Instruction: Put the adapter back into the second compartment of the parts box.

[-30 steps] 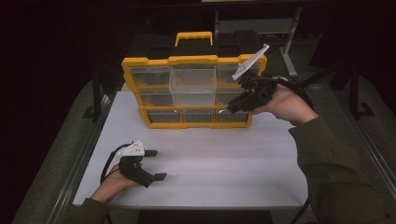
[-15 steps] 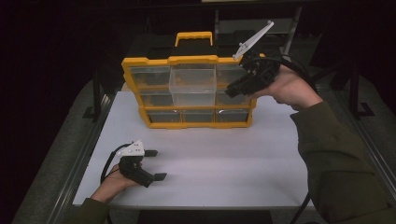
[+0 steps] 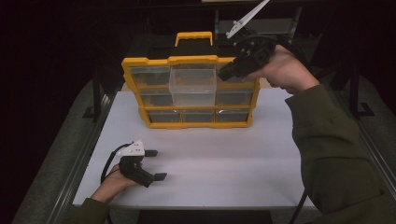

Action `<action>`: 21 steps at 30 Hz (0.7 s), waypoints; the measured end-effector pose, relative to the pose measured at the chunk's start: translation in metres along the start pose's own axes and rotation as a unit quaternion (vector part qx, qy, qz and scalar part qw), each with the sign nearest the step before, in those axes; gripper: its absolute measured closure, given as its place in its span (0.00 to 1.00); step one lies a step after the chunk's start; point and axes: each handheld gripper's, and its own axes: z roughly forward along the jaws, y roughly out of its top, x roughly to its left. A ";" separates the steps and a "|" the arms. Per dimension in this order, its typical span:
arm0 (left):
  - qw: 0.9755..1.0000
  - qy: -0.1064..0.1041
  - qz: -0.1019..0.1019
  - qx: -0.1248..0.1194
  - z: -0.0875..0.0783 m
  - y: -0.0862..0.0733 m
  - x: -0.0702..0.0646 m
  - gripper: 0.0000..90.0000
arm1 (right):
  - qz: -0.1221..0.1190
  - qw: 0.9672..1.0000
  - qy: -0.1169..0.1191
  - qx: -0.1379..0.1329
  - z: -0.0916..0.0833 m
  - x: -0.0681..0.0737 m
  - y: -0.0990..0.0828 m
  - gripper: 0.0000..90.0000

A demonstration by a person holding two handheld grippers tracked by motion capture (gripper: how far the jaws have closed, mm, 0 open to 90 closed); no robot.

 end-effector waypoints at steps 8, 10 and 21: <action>1.000 0.000 -0.003 -0.004 0.000 0.001 0.000 0.00 | -0.005 1.000 0.015 -0.006 0.020 -0.002 0.016 0.84; 1.000 0.001 -0.003 -0.005 0.000 0.001 0.000 0.00 | -0.005 1.000 0.015 -0.006 0.022 -0.002 0.018 0.84; 1.000 0.001 -0.005 -0.006 -0.002 0.000 0.001 0.00 | 0.011 1.000 0.019 0.006 0.057 -0.007 0.034 0.69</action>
